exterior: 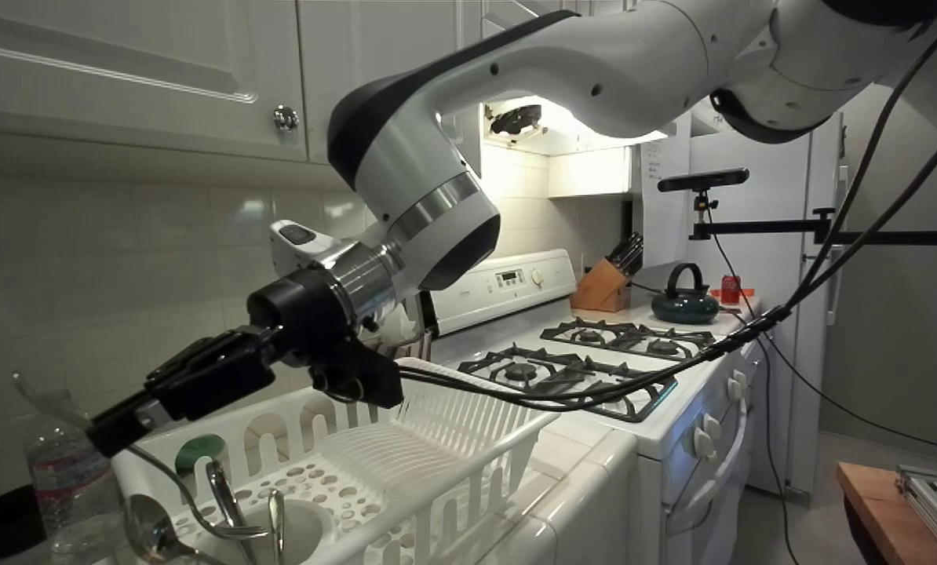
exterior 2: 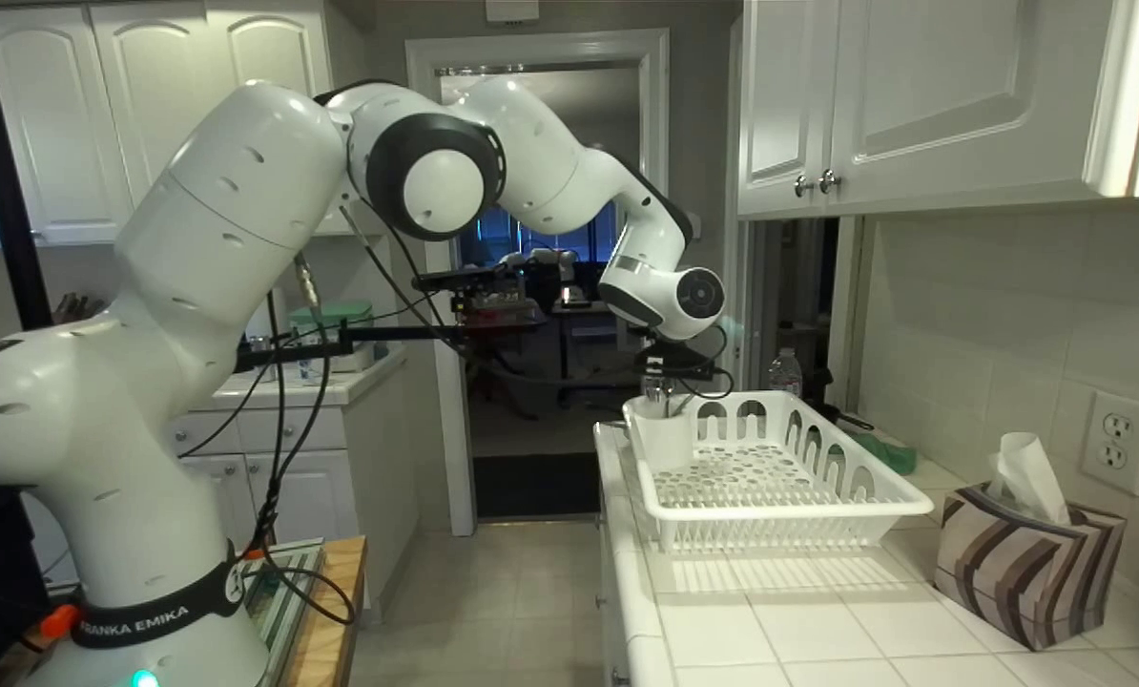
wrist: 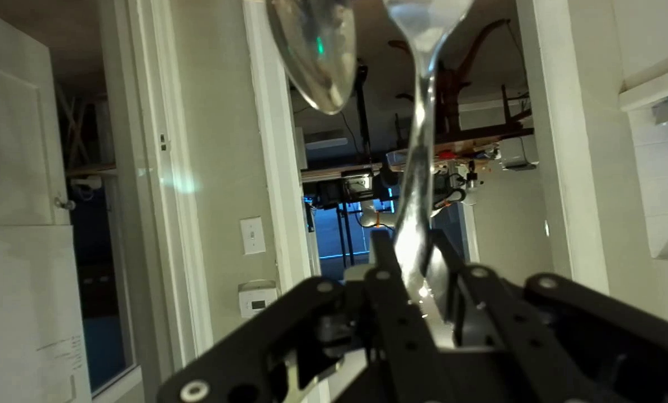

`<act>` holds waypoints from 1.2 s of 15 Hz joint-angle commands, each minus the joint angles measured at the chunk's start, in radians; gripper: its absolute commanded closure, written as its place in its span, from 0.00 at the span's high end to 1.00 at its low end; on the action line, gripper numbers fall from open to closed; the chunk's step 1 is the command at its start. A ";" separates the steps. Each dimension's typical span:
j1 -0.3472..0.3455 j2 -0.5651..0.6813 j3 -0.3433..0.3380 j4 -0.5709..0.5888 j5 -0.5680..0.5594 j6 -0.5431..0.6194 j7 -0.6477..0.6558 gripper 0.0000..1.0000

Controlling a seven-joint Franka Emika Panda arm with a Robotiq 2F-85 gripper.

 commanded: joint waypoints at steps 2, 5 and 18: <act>0.113 -0.011 -0.140 0.054 0.140 -0.015 -0.095 0.05; 0.176 -0.022 -0.227 0.059 0.183 -0.026 -0.103 0.05; 0.261 -0.049 -0.352 0.026 0.203 -0.039 -0.065 0.45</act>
